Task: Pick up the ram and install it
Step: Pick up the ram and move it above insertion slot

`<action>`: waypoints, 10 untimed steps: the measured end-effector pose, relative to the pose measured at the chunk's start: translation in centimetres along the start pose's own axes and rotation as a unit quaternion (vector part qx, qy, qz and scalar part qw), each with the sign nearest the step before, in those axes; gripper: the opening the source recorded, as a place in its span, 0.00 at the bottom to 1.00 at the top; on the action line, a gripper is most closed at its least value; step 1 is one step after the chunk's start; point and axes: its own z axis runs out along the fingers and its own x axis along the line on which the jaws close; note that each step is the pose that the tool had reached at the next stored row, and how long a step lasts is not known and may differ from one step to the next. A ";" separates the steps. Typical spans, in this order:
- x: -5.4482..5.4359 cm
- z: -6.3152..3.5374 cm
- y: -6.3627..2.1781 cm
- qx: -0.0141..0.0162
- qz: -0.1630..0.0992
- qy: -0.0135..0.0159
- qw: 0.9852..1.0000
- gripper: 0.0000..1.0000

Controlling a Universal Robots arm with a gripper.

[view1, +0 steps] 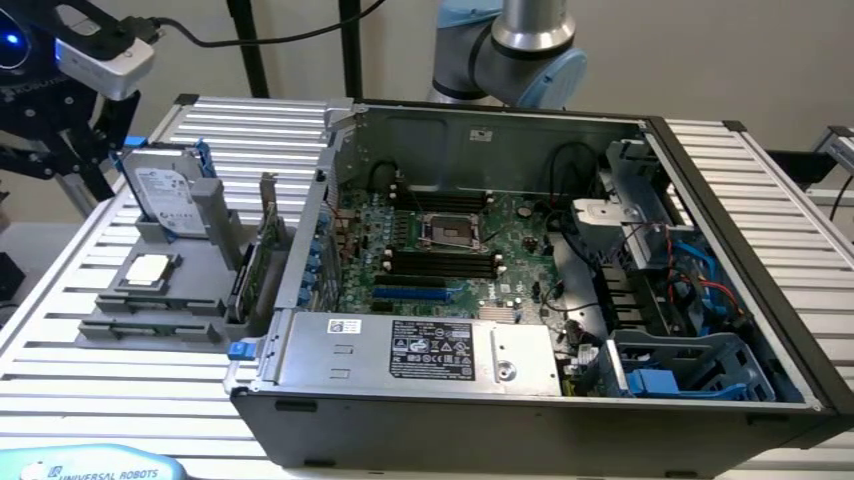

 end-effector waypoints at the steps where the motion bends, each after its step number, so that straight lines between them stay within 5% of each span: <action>1: 0.0 0.01 0.00 0.000 -0.009 0.000 1.000 0.11; 6: 0.0 0.03 0.00 -0.001 -0.054 0.003 0.999 0.11; 10: 0.0 0.05 -0.01 -0.001 -0.091 0.004 0.996 0.11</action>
